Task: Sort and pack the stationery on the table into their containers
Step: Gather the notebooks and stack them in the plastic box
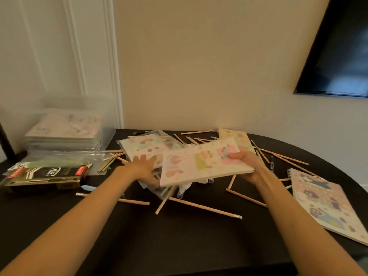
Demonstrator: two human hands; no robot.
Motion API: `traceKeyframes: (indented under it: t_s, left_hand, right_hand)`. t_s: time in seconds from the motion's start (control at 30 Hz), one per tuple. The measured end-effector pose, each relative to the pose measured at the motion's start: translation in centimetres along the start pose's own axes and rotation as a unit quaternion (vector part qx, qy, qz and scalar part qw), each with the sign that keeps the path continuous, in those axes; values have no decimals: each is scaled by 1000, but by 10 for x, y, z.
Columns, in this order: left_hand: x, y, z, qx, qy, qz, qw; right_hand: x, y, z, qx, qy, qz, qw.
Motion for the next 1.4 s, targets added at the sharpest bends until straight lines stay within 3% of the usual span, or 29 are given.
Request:
traceKeyframes:
  t_s: [0.07,0.17,0.27,0.47,0.73,1.07,1.2,1.33,1.4]
  left_hand:
    - [-3,-1,12,5,-6,-20,1000]
    - [5,-1,0,84,10,-1,996]
    - [10,0,-17,157,-7,33,987]
    - [6,2,-17,115,34,8,993]
    - [28,22,-33,145,-31,14,989]
    - [14,27,-35,145,-63,25,987]
    - [30,27,-41,186,-92,66,976]
    - [37,23,-42,187,-101,83,974]
    - [31,20,-40,178,-73,68,979]
  right_hand:
    - [4,7,3,-29,25,29,999]
    - [9,15,3,-64,63,69,994]
    - [9,19,6,-39,78,72,994]
    - [6,14,17,79,-105,8,991]
    - [9,7,55,207,16,-85,975]
    - [26,-11,72,235,-20,-51,970]
    - [27,-8,98,202,-29,-49,978]
    - [44,-18,139,71,-106,19,992]
    - [53,-21,143,43,-127,60,989]
Point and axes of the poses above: each hand's wrist, its own y-axis away from the middle knuckle, its own z-axis out of the palm, x = y × z, the point moved 8 cm from there along -y, towards the middle knuckle, and after that the axes turned 13 degrees about y, right-handed, at the moved point
